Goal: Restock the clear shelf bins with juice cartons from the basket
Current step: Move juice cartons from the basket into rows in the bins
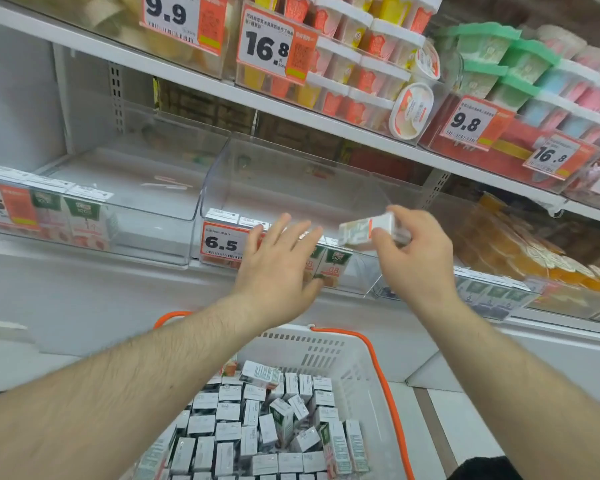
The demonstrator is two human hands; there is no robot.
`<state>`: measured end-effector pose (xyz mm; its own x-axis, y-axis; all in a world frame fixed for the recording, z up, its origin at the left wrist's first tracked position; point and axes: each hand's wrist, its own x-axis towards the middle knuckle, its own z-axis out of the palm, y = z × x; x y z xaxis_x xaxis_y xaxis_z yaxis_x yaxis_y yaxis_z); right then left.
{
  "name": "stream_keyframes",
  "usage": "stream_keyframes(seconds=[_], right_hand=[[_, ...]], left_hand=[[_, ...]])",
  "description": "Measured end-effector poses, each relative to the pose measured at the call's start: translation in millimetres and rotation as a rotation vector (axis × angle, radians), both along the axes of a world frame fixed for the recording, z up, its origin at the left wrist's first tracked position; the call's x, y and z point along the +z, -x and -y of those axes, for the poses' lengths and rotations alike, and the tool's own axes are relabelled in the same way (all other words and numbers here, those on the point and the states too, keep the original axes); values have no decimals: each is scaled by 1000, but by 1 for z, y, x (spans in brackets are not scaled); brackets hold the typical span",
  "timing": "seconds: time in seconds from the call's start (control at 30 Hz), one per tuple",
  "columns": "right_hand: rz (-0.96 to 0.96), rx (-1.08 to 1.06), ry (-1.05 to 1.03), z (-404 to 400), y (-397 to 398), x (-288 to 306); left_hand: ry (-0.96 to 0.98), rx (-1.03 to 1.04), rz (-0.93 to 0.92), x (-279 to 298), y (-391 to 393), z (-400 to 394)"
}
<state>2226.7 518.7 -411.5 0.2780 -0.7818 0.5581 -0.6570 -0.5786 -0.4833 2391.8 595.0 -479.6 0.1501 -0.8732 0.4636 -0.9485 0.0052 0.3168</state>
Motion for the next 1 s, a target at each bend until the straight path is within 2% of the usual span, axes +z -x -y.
stream_keyframes(seconds=[0.1,0.23,0.47,0.6,0.83,1.0], right_hand=[[-195,-104,-39,33,-10,5],[-444,-169,-99,61,-23,-3],[-739,-254,-112,77,-33,-6],[-764,-188,-222,82,-34,-17],[-979,-129,-235,86,-36,-21],[-1091,-125,-339,93,-43,-5]], left_hand=[[-290,118,110,-9,-10,4],[-418,152,132,-18,-12,8],[-405,160,96,-20,-12,12],[-393,152,73,-19,-10,13],[-396,129,45,-20,-10,14],[-415,138,58,-18,-9,13]])
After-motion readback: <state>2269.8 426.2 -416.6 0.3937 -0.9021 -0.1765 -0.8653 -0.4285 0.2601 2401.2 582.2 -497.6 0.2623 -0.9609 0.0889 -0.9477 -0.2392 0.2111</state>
